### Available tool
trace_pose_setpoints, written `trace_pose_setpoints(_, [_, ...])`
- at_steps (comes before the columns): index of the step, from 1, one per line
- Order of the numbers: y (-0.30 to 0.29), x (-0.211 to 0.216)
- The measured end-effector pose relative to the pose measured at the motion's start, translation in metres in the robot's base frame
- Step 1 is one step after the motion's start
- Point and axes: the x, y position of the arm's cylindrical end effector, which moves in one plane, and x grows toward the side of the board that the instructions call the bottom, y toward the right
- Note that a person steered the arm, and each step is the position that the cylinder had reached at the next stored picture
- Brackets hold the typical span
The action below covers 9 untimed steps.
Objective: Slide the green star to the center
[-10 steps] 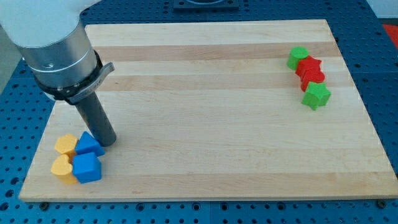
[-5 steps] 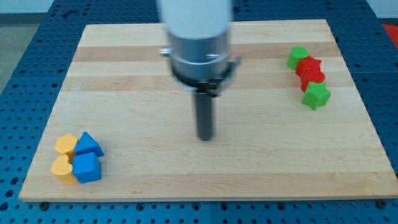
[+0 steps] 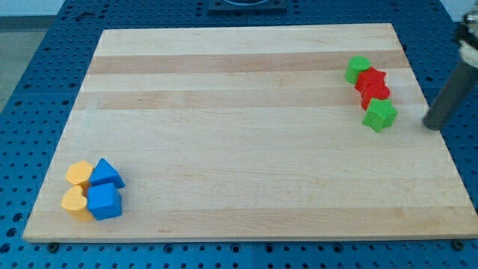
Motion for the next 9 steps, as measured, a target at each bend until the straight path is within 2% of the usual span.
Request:
trace_pose_setpoints(1, [-0.061,0.000])
trace_pose_setpoints(2, [-0.090,-0.006])
trace_pose_setpoints(5, [-0.101,-0.072])
trace_pose_setpoints(6, [-0.149,-0.072])
trace_pose_setpoints(7, [-0.196,-0.043])
trace_pose_setpoints(9, [-0.219,0.017])
